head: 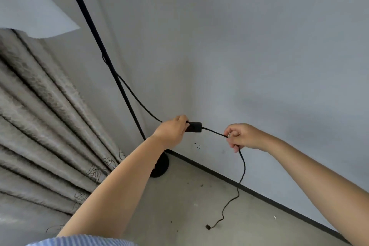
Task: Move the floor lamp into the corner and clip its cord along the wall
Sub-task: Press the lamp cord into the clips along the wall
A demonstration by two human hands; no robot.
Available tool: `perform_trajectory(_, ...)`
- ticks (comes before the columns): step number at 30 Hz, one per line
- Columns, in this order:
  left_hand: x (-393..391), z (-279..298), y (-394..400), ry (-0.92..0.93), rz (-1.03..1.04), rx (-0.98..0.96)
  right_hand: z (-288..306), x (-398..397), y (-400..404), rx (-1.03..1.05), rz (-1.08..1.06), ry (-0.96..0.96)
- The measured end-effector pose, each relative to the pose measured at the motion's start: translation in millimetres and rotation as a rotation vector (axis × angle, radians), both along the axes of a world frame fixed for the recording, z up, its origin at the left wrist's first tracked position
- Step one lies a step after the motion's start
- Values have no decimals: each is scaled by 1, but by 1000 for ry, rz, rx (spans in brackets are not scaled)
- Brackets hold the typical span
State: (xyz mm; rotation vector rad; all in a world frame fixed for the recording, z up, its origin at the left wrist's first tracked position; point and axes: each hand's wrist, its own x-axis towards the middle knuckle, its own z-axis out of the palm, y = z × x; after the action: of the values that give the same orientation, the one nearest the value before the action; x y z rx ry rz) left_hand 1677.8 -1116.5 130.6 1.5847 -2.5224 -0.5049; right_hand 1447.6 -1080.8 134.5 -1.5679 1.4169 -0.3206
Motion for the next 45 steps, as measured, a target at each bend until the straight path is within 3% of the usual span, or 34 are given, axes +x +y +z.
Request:
perform_trajectory(6,3,-17,-11,-25,-3,20,-33,-59,25,39,-42,141)
perform_trajectory(14,-39,-60,-21,-409,-293,123,-73,-56,11,-39,-61,55)
perform_trajectory(17,-44,-82,-37,-318,-261,302,-91,-38,-3,-90,-101,55)
perform_trajectory(25,34,-160,-123,-199,-307,440,-151,32,-71,-187,-190,316)
perform_trajectory(32,65,-240,-192,-252,-357,150,-214,98,-138,-373,-286,486)
perform_trajectory(38,68,-314,-233,10,-273,140,-296,130,-200,-488,-196,506)
perform_trajectory(41,75,-343,-248,134,-258,-61,-339,137,-228,-578,-259,491)
perform_trajectory(45,84,-369,-276,112,-345,-235,-386,137,-257,-685,-272,398)
